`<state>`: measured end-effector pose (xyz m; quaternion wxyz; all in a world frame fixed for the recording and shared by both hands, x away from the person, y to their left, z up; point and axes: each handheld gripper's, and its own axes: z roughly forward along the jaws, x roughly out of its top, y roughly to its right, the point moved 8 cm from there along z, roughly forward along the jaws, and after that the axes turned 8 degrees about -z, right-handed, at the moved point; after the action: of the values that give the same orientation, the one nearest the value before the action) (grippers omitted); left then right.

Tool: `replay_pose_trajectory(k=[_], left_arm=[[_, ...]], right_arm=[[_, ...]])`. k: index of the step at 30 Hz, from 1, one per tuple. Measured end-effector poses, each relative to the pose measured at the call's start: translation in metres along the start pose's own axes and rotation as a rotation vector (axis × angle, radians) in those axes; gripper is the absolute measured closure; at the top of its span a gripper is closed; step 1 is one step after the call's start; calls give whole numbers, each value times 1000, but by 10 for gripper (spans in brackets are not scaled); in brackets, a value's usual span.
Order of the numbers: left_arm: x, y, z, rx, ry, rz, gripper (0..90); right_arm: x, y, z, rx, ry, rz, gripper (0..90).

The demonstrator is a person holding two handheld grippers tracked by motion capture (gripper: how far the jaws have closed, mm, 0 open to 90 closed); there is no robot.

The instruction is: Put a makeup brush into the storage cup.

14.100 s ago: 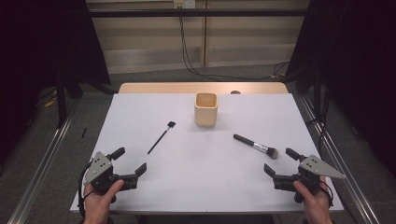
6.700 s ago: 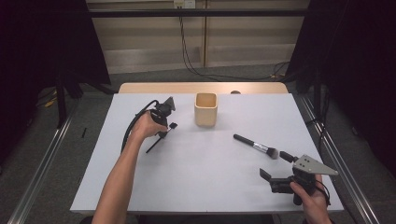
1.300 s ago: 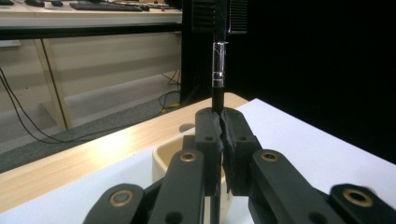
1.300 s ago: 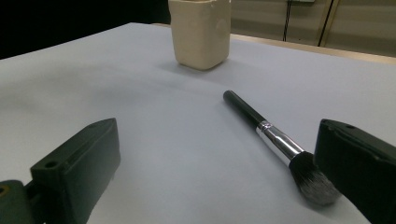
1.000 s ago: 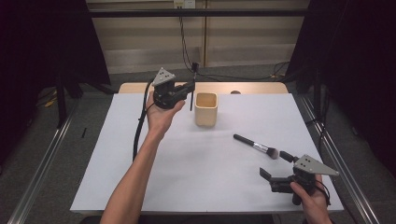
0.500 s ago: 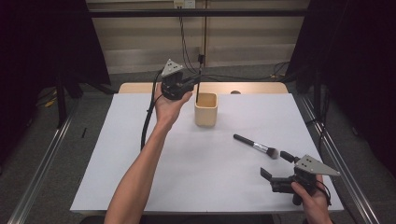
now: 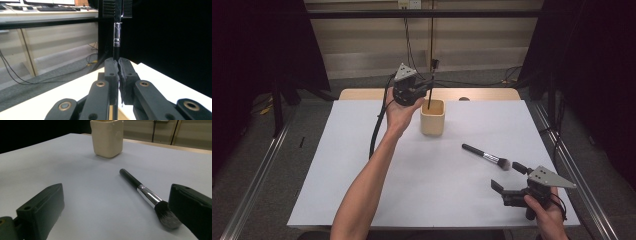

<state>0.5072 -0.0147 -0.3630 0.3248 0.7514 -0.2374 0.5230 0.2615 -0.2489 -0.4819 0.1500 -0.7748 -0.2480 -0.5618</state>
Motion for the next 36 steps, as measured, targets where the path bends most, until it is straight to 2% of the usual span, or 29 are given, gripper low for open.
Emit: replay_pose_trajectory(k=[4,11,20,28,36], left_arm=[[-4,0,3,1,-10,11,862],[-9,0,7,0,-14,-2,861],[-22,-9,10,31,-26,1,861],[-29,-8,11,18,-39,1,861],[-41,-13,12,26,-54,-9,861]], right_arm=[[0,0,0,1,-2,-1,2],[-1,-1,0,5,-5,-2,2],[-1,-1,0,6,-7,-1,2],[-1,-1,0,5,-9,-2,2],[-1,-1,0,8,-12,-4,2]])
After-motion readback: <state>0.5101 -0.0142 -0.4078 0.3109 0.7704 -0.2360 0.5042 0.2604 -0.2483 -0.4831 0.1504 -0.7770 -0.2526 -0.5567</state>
